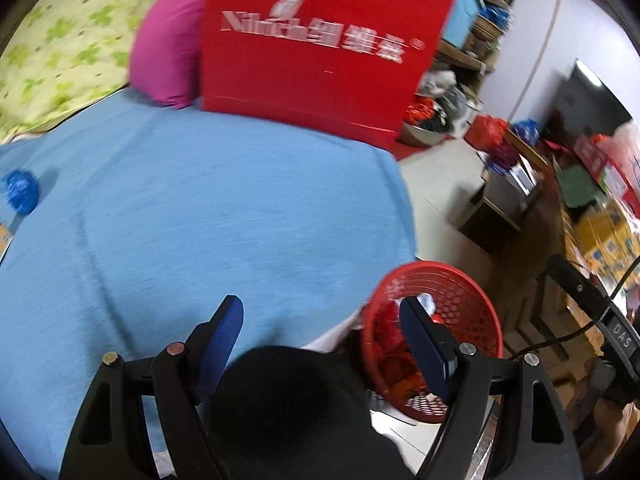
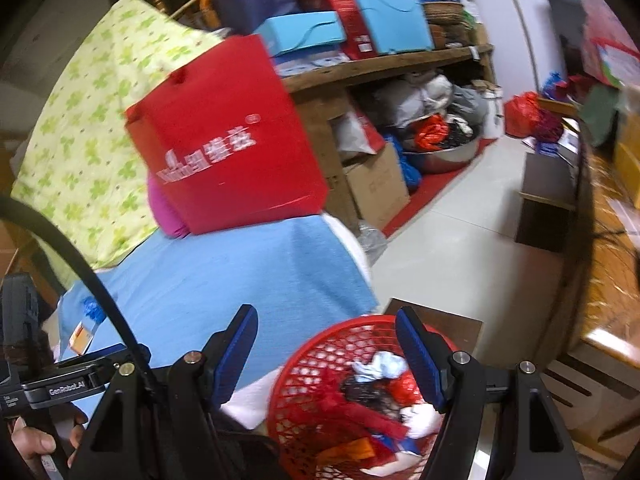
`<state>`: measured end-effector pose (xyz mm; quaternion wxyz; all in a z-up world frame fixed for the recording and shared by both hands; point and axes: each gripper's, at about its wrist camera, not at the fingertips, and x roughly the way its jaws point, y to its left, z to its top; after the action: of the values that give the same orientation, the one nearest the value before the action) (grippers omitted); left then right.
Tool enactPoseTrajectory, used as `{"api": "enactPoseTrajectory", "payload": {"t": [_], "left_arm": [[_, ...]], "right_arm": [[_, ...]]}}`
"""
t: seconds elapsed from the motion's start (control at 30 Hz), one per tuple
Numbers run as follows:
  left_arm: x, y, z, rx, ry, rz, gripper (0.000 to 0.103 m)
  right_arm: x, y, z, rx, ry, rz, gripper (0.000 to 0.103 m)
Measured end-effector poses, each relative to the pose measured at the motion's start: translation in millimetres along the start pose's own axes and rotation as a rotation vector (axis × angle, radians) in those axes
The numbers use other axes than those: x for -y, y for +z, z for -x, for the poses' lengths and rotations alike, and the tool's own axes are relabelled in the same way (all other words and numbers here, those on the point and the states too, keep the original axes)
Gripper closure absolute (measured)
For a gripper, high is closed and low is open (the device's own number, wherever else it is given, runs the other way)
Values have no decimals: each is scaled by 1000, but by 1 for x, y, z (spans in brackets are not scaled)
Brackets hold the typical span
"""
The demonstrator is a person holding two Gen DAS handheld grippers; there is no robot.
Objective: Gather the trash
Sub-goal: 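Move both tools back over the blanket toward the medicine box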
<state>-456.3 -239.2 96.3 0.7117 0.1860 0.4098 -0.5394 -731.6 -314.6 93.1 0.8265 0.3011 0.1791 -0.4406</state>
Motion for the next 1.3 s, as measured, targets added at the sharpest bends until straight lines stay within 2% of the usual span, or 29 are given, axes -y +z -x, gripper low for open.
{"api": "enactPoseTrajectory", "payload": {"t": [0.3,0.57,0.83,1.03,1.13,1.3], "left_arm": [[-78,-16,22,53,74,118,22],[-170,-35,43,83,180,277,22],[-258,-51,67,105,294,410,22],[-315,-47,87,122,384,411,22],[-348,-33,93,123,434,388,22],[-396,1,88,115,448,320,22]], "right_arm": [[-86,3,-20,-35,93,153,28],[-193,-10,-58,-88,251,317,28],[-290,-41,-106,-167,406,450,28],[-330,-58,-136,-204,470,479,28],[-338,-67,-145,-210,491,487,28],[-336,-80,-163,-237,497,477,28]]}}
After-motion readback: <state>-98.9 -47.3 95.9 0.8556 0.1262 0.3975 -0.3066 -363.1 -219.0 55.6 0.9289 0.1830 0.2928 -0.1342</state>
